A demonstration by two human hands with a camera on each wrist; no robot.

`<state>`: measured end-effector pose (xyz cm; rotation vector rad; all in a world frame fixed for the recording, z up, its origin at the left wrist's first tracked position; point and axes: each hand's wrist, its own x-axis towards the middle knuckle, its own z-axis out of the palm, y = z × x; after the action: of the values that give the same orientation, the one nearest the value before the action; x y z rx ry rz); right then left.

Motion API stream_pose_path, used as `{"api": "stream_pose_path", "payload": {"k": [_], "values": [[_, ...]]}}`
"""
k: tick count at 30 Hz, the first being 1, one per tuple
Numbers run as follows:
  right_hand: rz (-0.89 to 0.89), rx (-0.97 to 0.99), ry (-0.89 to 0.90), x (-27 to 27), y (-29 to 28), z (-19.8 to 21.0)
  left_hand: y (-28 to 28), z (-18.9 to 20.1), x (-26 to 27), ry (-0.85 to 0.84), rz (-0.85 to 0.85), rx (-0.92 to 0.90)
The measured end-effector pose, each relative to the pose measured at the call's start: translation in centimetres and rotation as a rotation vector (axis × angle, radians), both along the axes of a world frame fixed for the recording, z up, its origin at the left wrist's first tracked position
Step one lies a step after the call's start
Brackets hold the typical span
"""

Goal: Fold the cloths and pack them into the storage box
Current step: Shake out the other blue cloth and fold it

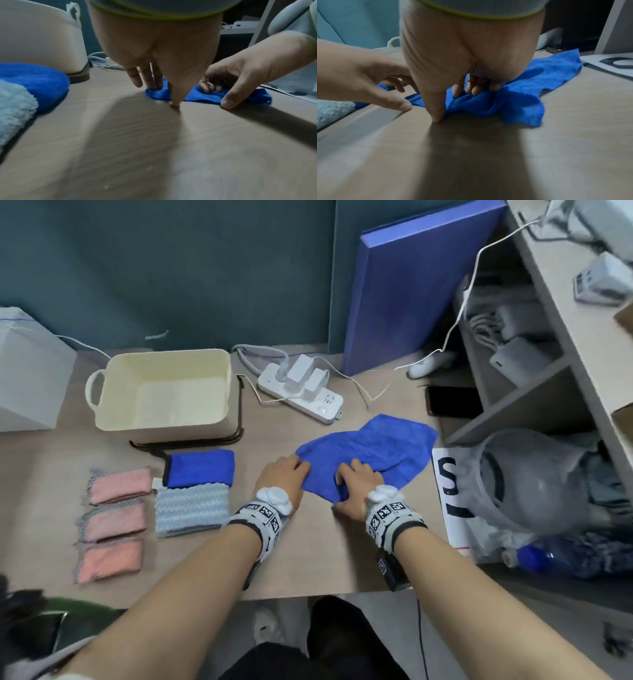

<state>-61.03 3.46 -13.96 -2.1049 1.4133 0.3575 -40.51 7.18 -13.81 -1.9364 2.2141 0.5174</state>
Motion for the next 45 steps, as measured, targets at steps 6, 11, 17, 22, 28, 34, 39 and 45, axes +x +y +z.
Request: {"api": "stream_pose_path", "payload": {"k": [6, 11, 17, 22, 28, 34, 39, 45], "values": [[0.002, -0.028, -0.027, 0.4, -0.4, -0.8, -1.2, -0.7, 0.3, 0.029, 0.000, -0.009], [0.026, -0.046, 0.055, 0.7, 0.7, -0.6, -0.2, 0.5, 0.1, 0.060, 0.004, 0.079], [-0.005, 0.047, 0.117, 0.0, 2.4, 1.4, 1.9, 2.1, 2.0, -0.030, -0.114, 0.163], [-0.124, 0.157, 0.226, -3.4, 4.8, 1.1, 5.8, 3.8, 5.1, -0.134, -0.241, 0.238], [-0.184, 0.088, 0.124, -5.3, 8.4, 4.6, 10.0, 5.8, 7.3, 0.047, -0.143, 0.137], [-0.371, -0.289, -0.082, -5.2, 5.3, 16.6, 5.8, 14.5, 8.0, 0.262, 0.000, -0.197], [-0.458, -0.474, -0.295, -5.5, 3.1, 24.7, 3.7, 22.9, 7.2, 0.485, 0.115, -0.438], [-0.574, -0.467, -0.473, -6.3, 1.9, 27.8, 2.5, 26.5, 6.6, 0.690, 0.278, -0.505]]}}
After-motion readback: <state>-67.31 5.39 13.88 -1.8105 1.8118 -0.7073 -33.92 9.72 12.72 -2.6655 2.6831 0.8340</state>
